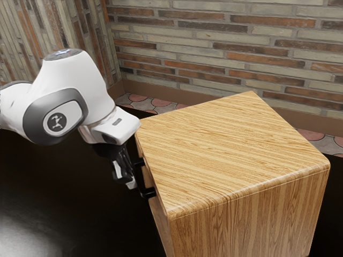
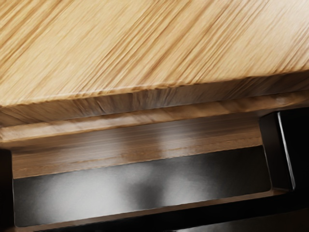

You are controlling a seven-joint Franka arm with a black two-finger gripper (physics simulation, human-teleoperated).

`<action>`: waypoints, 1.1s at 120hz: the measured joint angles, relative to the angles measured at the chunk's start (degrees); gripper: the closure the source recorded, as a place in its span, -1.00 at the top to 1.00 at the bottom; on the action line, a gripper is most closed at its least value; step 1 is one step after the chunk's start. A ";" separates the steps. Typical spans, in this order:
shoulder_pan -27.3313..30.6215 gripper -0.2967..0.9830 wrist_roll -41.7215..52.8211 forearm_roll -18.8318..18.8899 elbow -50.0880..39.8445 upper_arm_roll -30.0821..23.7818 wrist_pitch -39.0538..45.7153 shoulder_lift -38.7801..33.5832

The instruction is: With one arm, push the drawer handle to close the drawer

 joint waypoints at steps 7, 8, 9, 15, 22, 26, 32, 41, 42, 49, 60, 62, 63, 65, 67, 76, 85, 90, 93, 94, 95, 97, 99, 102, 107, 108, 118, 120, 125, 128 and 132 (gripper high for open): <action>0.02 -0.69 -0.05 0.00 0.27 0.02 0.17 0.46; 0.03 -0.69 -0.05 0.00 0.28 0.02 0.18 0.50; 0.04 -0.68 -0.06 0.00 0.30 0.02 0.20 0.54; 0.09 -0.69 -0.10 0.09 0.38 0.01 0.35 0.79; 0.16 -0.70 -0.15 0.23 0.44 0.01 0.53 0.99; 0.17 -0.71 -0.17 0.28 0.39 0.01 0.59 0.97; 0.06 -0.69 -0.16 0.23 0.23 0.05 0.57 0.56; -0.24 -0.66 -0.08 -0.20 -0.83 0.18 0.33 -2.01; -0.27 -0.67 -0.09 -0.21 -1.02 0.20 0.31 -2.46; -1.49 -0.68 -0.20 -0.26 -2.48 1.39 0.10 -5.22; -4.29 -0.69 -0.38 -0.25 -5.24 5.03 -0.89 -10.68; -4.71 -0.69 -0.41 -0.20 -5.64 5.70 -1.23 -11.78; -4.90 -0.69 -0.42 -0.17 -5.83 5.98 -1.40 -12.34; -5.21 -0.69 -0.45 -0.10 -6.20 6.44 -1.78 -13.56; -5.45 -0.69 -0.55 0.07 -6.47 6.94 -2.28 -14.69; -7.29 -0.69 -1.86 2.92 -6.65 11.12 -5.52 -18.54; -8.59 -0.52 -4.05 7.60 -5.77 15.33 -9.61 -22.13; -8.88 -0.38 -5.62 10.68 -4.44 17.63 -12.26 -23.40; -9.05 -0.29 -6.75 12.58 -3.18 18.63 -13.95 -23.88; -9.12 -0.26 -7.13 13.15 -2.80 18.90 -14.49 -23.99; -9.30 -0.23 -7.51 13.73 -2.33 19.18 -15.03 -24.09; -9.75 -0.17 -8.28 14.92 -1.17 20.01 -16.08 -24.20; -10.10 -0.12 -9.08 16.09 -0.20 20.88 -17.07 -24.25; -10.59 -0.05 -10.36 17.76 0.85 22.21 -18.49 -24.25; -12.45 0.05 -12.85 20.26 2.97 25.02 -21.05 -24.20; -12.84 0.06 -13.37 20.71 3.39 25.44 -21.56 -24.19; -15.35 0.21 -18.27 24.18 7.28 28.06 -25.97 -23.55; -15.54 0.23 -19.18 24.65 7.63 28.39 -26.65 -23.45; -15.75 0.28 -21.34 25.73 8.18 28.88 -28.16 -23.16; -15.80 0.30 -22.57 26.23 8.36 29.01 -28.93 -23.06; -15.85 0.33 -24.14 26.76 8.53 29.11 -29.81 -22.97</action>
